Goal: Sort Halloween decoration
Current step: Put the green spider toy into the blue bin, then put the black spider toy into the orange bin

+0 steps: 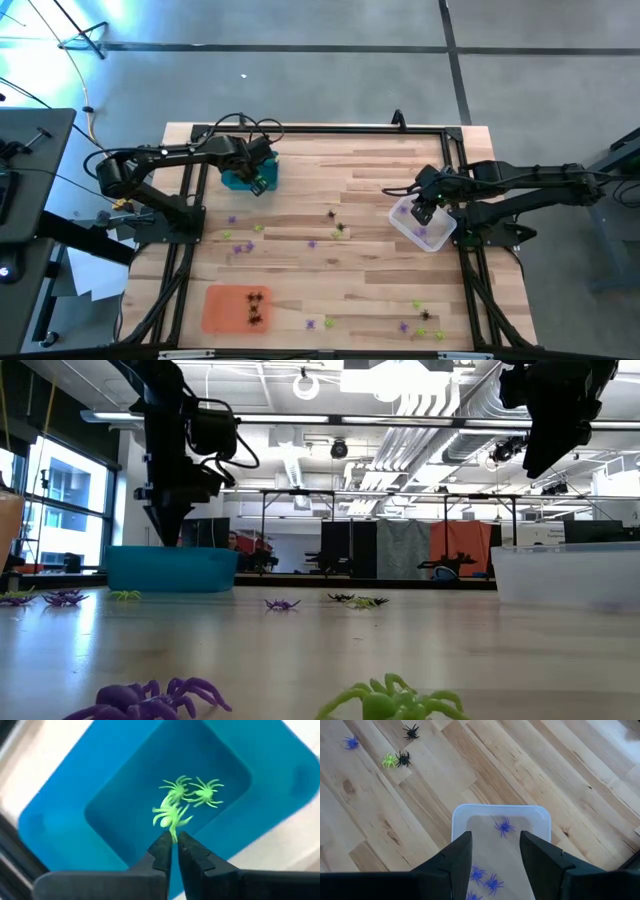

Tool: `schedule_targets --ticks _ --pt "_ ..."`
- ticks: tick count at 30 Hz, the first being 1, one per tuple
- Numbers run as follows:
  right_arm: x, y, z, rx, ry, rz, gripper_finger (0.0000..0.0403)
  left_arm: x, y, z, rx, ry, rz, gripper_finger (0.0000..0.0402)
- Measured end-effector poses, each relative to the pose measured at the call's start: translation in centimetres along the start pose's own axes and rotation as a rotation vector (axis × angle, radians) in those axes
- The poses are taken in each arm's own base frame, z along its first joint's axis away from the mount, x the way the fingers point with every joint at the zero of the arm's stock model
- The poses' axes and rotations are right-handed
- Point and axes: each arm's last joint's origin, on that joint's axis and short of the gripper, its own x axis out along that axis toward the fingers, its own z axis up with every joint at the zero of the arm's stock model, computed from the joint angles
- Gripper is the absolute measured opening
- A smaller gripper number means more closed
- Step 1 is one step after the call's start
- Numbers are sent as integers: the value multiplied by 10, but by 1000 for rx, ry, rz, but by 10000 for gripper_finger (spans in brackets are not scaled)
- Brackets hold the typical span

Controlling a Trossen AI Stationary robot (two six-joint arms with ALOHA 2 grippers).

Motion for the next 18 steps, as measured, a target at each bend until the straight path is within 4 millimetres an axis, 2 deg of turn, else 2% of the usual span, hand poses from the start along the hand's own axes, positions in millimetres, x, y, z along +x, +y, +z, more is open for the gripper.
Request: schedule_targets --ticks 9,13,18 --pt "0 0 0 3 -2 2 162 -4 1 2 -3 8 -10 84" --pt "0 3 3 29 -22 42 162 -24 2 16 4 -33 -59 91" --pt "7 21 16 23 -87 149 162 -64 -12 40 30 -177 -249 90"
